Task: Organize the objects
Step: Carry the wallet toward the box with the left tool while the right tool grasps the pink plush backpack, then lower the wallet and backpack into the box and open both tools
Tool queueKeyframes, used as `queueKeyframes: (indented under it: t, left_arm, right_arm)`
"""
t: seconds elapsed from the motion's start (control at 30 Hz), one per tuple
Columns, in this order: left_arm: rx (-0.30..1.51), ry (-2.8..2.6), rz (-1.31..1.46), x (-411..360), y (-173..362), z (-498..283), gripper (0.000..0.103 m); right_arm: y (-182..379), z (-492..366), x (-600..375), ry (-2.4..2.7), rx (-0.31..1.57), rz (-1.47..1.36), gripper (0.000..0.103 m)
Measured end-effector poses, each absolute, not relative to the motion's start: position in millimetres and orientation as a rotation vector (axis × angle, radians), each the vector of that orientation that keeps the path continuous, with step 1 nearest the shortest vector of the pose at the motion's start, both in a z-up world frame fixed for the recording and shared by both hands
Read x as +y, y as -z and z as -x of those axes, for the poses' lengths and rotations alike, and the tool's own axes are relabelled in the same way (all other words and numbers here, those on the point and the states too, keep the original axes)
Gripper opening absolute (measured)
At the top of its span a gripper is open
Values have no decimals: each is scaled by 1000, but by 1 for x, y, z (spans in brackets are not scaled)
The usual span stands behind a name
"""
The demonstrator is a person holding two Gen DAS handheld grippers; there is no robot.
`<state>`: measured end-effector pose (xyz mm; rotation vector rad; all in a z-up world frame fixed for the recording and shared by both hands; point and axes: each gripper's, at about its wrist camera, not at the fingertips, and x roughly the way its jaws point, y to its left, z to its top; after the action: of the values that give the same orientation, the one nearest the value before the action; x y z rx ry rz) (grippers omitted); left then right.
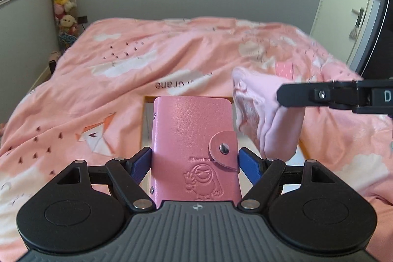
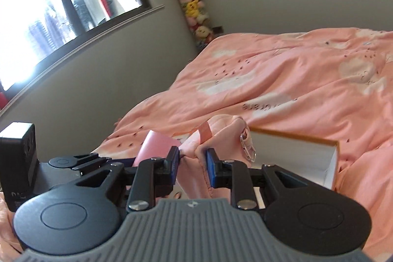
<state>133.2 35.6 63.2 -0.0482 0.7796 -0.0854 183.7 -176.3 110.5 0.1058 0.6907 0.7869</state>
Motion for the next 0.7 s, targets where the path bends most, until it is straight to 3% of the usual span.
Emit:
queueKeyframes:
  t: [0.5, 0.53, 0.57, 0.6, 0.7]
  left_arm:
    - [1131, 47, -168, 8, 47, -196, 89]
    - [1140, 38, -180, 7, 51, -198, 82]
    - [1133, 8, -218, 6, 53, -198, 68]
    - [1125, -19, -254, 5, 53, -198, 64]
    - [1147, -20, -226, 9, 53, -201, 66]
  right_arm:
    - [-12, -242, -179, -696, 847, -206, 25]
    - [-8, -243, -179, -697, 856, -208, 25]
    - [-5, -244, -179, -701, 865, -212, 25]
    - [-2, -246, -178, -706, 874, -218, 25]
    - [7, -249, -177, -714, 900, -234, 25]
